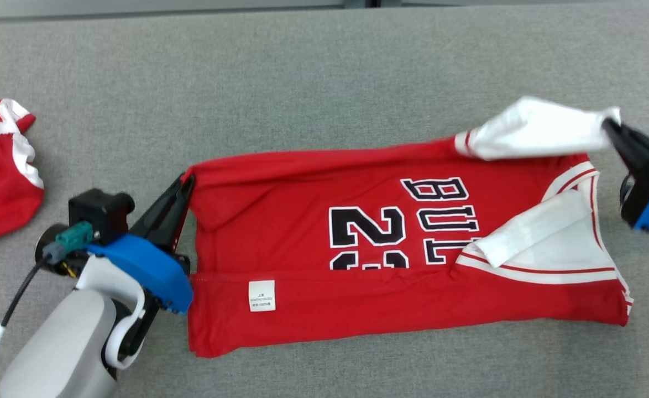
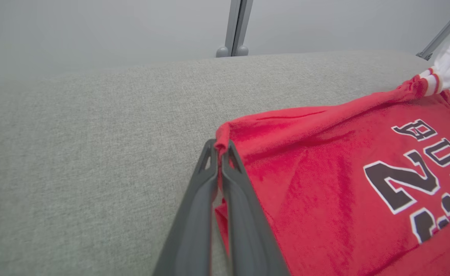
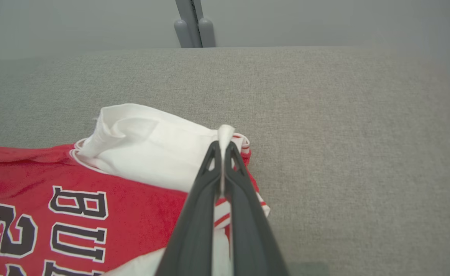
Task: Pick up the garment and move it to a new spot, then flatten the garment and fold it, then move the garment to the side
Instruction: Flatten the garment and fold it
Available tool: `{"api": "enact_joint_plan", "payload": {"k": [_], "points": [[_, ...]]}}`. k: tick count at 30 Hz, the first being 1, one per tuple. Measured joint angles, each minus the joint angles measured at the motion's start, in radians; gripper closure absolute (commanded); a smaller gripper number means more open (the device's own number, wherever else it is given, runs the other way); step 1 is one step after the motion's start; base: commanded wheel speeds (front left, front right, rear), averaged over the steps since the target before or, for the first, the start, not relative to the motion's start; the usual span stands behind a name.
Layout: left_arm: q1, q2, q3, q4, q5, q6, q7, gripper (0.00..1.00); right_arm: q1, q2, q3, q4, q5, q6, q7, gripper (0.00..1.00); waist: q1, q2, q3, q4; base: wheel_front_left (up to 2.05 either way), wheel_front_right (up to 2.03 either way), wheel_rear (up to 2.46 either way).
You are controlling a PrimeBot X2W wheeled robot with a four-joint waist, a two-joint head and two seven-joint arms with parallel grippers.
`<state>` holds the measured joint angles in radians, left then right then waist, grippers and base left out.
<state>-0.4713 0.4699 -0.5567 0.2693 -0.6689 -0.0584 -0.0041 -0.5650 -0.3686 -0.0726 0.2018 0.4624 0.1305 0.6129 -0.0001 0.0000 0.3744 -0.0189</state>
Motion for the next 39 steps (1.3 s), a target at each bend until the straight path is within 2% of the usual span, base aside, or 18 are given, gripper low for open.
{"api": "enact_joint_plan", "payload": {"k": [9,14,15,16,17,18,19,25,32,39], "points": [[0.093,0.04,-0.025,-0.007,0.04,0.006,-0.064,1.0,0.288,0.091,-0.108,-0.268,0.003,0.0,0.121,1.0,0.0,0.0,-0.058,-0.026,0.0,0.0,0.0],[0.126,0.046,-0.035,-0.002,0.046,0.022,-0.076,1.0,0.376,0.143,-0.134,-0.351,-0.013,0.0,0.167,1.0,0.0,0.0,-0.068,-0.043,0.0,0.0,0.0],[0.133,0.047,-0.036,0.001,0.047,0.027,-0.075,1.0,0.387,0.149,-0.138,-0.358,-0.014,0.0,0.17,0.93,0.0,0.0,-0.069,-0.046,0.0,0.0,0.0],[0.14,0.047,-0.038,0.005,0.047,0.027,-0.073,1.0,0.396,0.155,-0.141,-0.362,-0.016,0.0,0.177,0.0,0.0,0.0,-0.069,-0.048,0.0,0.0,0.0],[0.146,0.046,-0.038,0.009,0.042,0.027,-0.072,0.86,0.405,0.162,-0.143,-0.363,-0.021,0.0,0.182,0.0,0.0,0.0,-0.07,-0.05,0.0,0.0,0.0],[0.151,0.043,-0.038,0.011,0.038,0.031,-0.073,0.23,0.413,0.169,-0.145,-0.363,-0.028,0.0,0.184,0.0,0.0001,0.0,-0.071,-0.051,0.0,0.0,0.0],[0.158,0.041,-0.039,0.01,0.038,0.034,-0.076,0.0,0.417,0.171,-0.147,-0.363,-0.037,0.0,0.184,0.0,0.0,0.0,-0.074,-0.051,0.0,0.0,0.0],[0.203,0.026,-0.031,-0.021,0.036,0.094,-0.1,0.0,0.429,0.178,-0.175,-0.37,-0.057,0.0,0.185,0.0,0.0,0.0,-0.101,-0.038,0.0,0.0,0.0],[0.227,-0.004,0.057,-0.038,0.007,0.135,-0.224,0.0,0.401,0.206,-0.247,-0.361,-0.123,0.0,0.21,0.0,0.0,0.0,-0.126,-0.011,0.0,0.0,0.0],[0.196,-0.075,0.141,-0.013,0.005,0.122,-0.255,0.0,0.334,0.262,-0.3,-0.221,-0.242,0.0,0.202,0.0,0.0001,0.0,-0.131,0.017,0.0,0.0,0.0]]}}
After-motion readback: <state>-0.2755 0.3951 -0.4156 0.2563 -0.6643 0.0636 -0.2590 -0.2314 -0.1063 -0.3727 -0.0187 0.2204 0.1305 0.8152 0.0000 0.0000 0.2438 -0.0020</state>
